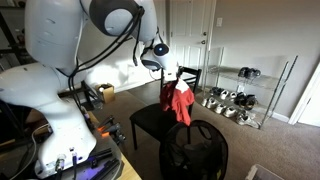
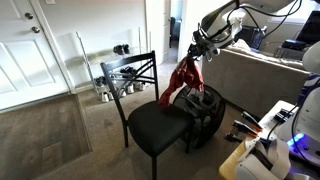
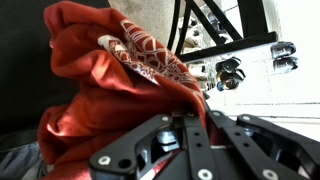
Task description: Take the shirt off of the chair and put it into the laundry basket
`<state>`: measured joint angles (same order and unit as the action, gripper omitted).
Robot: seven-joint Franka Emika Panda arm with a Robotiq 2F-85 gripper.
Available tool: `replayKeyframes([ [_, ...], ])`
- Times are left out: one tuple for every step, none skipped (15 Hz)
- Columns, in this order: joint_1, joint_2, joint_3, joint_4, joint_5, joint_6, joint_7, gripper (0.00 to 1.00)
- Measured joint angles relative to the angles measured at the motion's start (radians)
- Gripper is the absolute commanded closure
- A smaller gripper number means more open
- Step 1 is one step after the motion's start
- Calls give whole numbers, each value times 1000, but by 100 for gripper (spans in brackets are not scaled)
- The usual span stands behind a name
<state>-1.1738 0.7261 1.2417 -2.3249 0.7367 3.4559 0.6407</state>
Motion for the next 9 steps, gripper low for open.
replayKeyframes([
  [-44, 10, 14, -19, -7, -1, 0, 99],
  [-87, 17, 24, -38, -16, -1, 0, 99],
  [-124, 22, 31, -53, -22, -1, 0, 99],
  [-158, 23, 36, -66, -26, -1, 0, 99],
  [-187, 23, 40, -75, -27, -1, 0, 99],
  [-213, 23, 45, -81, -27, -1, 0, 99],
  [-237, 21, 51, -86, -27, -1, 0, 99],
  [-259, 19, 57, -91, -27, -1, 0, 99],
  [-278, 17, 65, -95, -27, -1, 0, 99],
])
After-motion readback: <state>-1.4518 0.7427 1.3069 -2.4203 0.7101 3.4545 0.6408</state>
